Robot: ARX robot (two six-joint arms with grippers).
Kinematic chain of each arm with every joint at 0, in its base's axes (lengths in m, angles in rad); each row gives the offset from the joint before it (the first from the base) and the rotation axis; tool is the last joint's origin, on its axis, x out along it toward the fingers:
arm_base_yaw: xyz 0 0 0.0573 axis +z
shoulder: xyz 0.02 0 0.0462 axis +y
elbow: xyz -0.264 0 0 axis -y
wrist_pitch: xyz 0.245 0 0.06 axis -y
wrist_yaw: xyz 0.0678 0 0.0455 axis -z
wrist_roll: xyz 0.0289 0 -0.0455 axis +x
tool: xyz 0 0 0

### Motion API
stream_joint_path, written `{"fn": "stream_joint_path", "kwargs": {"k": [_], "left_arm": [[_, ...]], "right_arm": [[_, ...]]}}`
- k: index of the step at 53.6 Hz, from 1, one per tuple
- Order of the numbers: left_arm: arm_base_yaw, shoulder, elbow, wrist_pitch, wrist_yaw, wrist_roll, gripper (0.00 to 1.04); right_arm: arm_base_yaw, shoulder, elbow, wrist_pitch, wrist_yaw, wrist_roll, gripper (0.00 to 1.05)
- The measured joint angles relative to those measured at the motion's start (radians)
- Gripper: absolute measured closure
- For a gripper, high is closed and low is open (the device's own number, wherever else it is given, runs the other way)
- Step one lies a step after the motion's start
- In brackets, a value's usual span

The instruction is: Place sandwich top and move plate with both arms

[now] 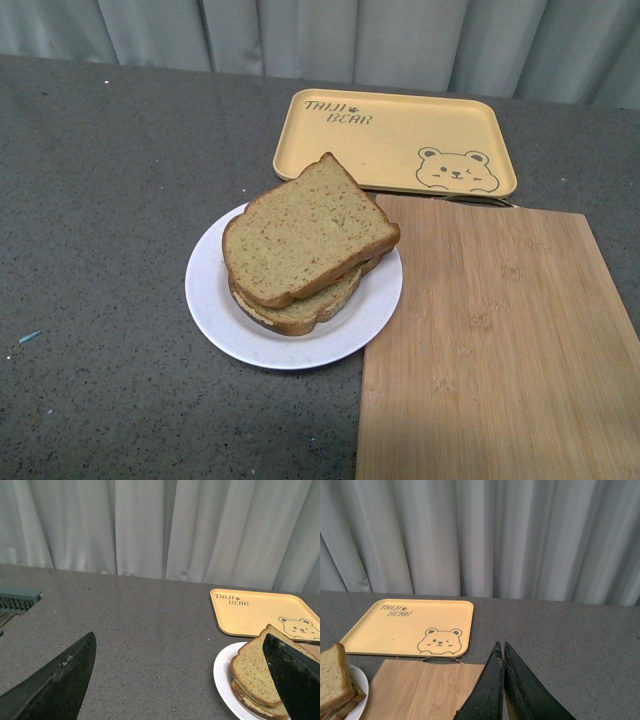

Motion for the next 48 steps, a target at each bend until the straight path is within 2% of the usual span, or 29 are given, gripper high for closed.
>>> {"fn": "stream_joint_path", "kwargs": {"k": [25, 48], "left_arm": [[0.000, 0.000, 0.000, 0.000, 0.000, 0.000, 0.07], [0.000, 0.000, 0.000, 0.000, 0.000, 0.000, 0.07]], "right_arm": [[0.000, -0.289, -0.005, -0.266, -0.001, 0.000, 1.04], [0.000, -0.445, -0.005, -0.417, -0.003, 0.000, 1.04]]}}
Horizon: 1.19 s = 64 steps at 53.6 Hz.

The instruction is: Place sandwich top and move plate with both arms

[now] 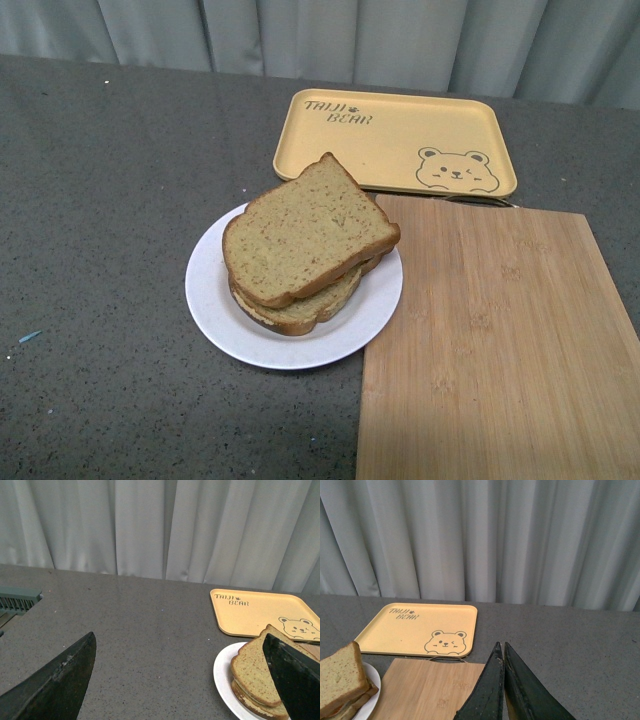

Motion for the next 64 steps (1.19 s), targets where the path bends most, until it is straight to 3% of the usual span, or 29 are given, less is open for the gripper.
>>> {"fn": "stream_joint_path", "kwargs": {"k": [19, 25, 33, 41, 51, 54, 57, 61, 64], "left_arm": [[0.000, 0.000, 0.000, 0.000, 0.000, 0.000, 0.07], [0.000, 0.000, 0.000, 0.000, -0.001, 0.000, 0.07], [0.000, 0.000, 0.000, 0.000, 0.000, 0.000, 0.07], [0.000, 0.000, 0.000, 0.000, 0.000, 0.000, 0.07], [0.000, 0.000, 0.000, 0.000, 0.000, 0.000, 0.07], [0.015, 0.029, 0.023, -0.069, 0.048, -0.034, 0.07], [0.028, 0.136, 0.061, -0.144, 0.103, -0.110, 0.07], [0.028, 0.255, 0.075, -0.106, 0.108, -0.189, 0.07], [0.015, 0.388, 0.091, -0.015, 0.105, -0.246, 0.07]], "right_arm": [[0.000, -0.087, 0.000, -0.087, 0.000, 0.000, 1.04], [0.000, -0.224, 0.000, -0.256, -0.001, 0.000, 1.04], [0.000, -0.259, 0.000, -0.265, -0.001, -0.002, 1.02], [0.000, -0.259, 0.000, -0.265, -0.001, -0.002, 0.78], [0.000, -0.259, 0.000, -0.265, -0.001, -0.002, 0.37], [0.000, -0.259, 0.000, -0.265, -0.001, -0.002, 0.27], [0.000, -0.259, 0.000, -0.265, -0.001, -0.002, 0.18], [0.000, -0.259, 0.000, -0.265, -0.001, -0.001, 0.07], [0.000, -0.259, 0.000, -0.265, -0.001, -0.001, 0.09]]}}
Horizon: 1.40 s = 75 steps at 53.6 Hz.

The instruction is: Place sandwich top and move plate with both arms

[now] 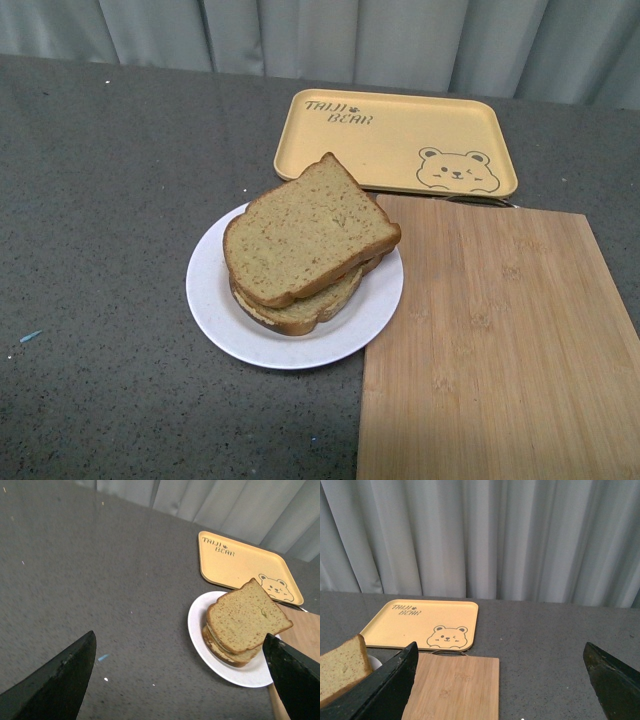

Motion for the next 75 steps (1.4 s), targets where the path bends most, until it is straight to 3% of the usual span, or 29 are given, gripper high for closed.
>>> {"fn": "stream_joint_path", "kwargs": {"k": [11, 21, 30, 68, 75], "left_arm": [[-0.022, 0.564, 0.090, 0.335, 0.084, -0.212, 0.07], [0.003, 1.001, 0.199, 0.427, 0.197, -0.339, 0.07], [0.018, 1.250, 0.285, 0.469, 0.241, -0.391, 0.07], [-0.115, 1.602, 0.491, 0.542, 0.327, -0.513, 0.07], [-0.142, 1.644, 0.503, 0.566, 0.353, -0.554, 0.30]], "right_arm": [[0.000, 0.000, 0.000, 0.000, 0.000, 0.000, 0.09], [0.000, 0.000, 0.000, 0.000, 0.000, 0.000, 0.09], [0.000, 0.000, 0.000, 0.000, 0.000, 0.000, 0.09], [0.000, 0.000, 0.000, 0.000, 0.000, 0.000, 0.09], [0.000, 0.000, 0.000, 0.000, 0.000, 0.000, 0.09]]}}
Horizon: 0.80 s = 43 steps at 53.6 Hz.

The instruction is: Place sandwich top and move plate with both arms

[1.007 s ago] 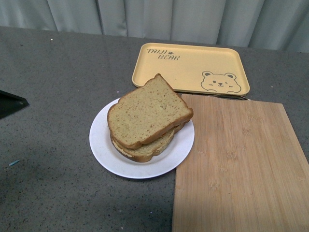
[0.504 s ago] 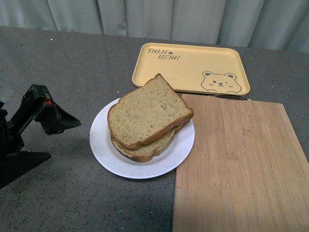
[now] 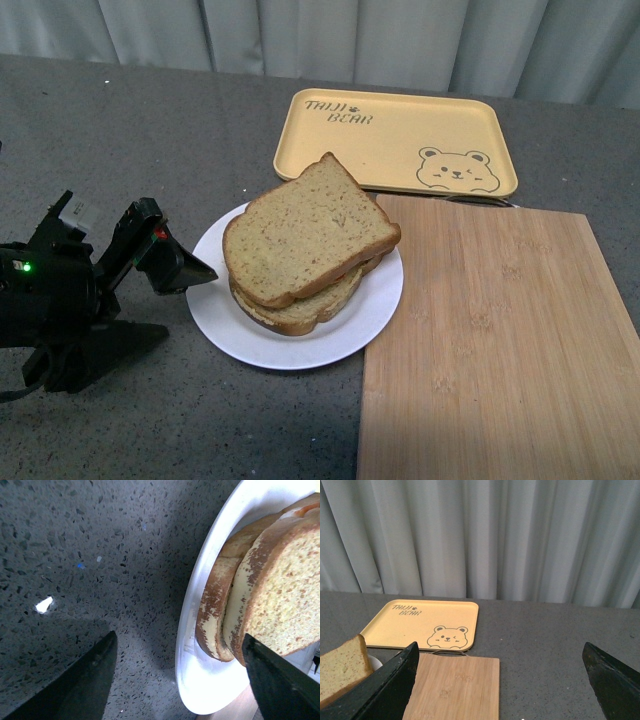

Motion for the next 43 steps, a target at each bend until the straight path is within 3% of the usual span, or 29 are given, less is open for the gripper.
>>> {"fn": "stream_joint_path", "kwargs": {"k": [4, 17, 22, 43], "left_arm": [[-0.017, 0.026, 0.012, 0.014, 0.010, -0.033, 0.48], [-0.040, 0.069, 0.038, 0.036, 0.026, -0.064, 0.85], [-0.034, 0.070, 0.037, 0.057, 0.079, -0.076, 1.00], [0.005, -0.096, -0.093, 0.360, 0.198, -0.322, 1.01]], "right_arm": [[0.000, 0.000, 0.000, 0.000, 0.000, 0.000, 0.09], [0.000, 0.000, 0.000, 0.000, 0.000, 0.000, 0.09], [0.000, 0.000, 0.000, 0.000, 0.000, 0.000, 0.09], [0.000, 0.000, 0.000, 0.000, 0.000, 0.000, 0.09]]}}
